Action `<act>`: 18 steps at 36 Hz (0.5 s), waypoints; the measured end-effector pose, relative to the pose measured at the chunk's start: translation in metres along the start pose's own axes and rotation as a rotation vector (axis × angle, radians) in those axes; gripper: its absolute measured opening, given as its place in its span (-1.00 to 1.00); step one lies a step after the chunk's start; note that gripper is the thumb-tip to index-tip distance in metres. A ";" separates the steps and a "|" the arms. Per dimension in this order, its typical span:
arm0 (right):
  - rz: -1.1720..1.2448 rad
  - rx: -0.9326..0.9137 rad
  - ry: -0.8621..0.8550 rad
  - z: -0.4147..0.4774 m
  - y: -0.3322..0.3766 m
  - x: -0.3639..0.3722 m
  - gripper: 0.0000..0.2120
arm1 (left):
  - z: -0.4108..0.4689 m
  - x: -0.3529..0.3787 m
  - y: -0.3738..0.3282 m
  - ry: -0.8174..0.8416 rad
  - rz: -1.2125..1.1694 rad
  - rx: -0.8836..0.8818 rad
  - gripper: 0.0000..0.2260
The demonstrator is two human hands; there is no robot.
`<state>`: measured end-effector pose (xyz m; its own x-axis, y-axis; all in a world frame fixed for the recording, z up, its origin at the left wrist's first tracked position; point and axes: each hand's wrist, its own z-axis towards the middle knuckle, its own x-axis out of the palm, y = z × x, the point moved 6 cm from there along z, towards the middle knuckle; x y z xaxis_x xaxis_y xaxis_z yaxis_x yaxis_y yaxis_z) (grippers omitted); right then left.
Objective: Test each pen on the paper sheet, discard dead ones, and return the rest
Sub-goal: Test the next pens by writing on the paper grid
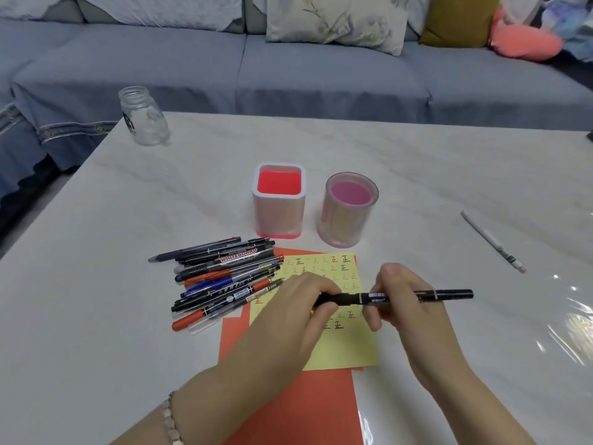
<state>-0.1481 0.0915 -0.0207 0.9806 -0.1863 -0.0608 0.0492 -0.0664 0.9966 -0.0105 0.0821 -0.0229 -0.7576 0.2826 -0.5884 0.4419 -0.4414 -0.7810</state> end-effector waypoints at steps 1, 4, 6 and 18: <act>0.002 -0.001 -0.018 0.001 0.000 -0.001 -0.59 | 0.001 0.004 -0.003 0.032 -0.016 0.005 -0.89; 0.052 -0.020 -0.087 0.004 0.003 -0.011 -0.57 | 0.006 0.013 -0.005 0.093 -0.073 -0.073 -0.84; 0.050 -0.041 -0.103 0.004 0.005 -0.016 -0.56 | 0.010 0.014 -0.007 0.071 -0.157 -0.107 -0.88; -0.035 0.018 0.048 0.028 0.001 -0.069 -0.66 | 0.056 0.072 -0.025 0.571 -0.781 -0.593 -0.81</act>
<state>-0.2209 0.0772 -0.0170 0.9864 -0.1362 -0.0922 0.0804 -0.0895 0.9927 -0.1035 0.0658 -0.0342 -0.6628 0.7180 0.2123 0.2179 0.4563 -0.8627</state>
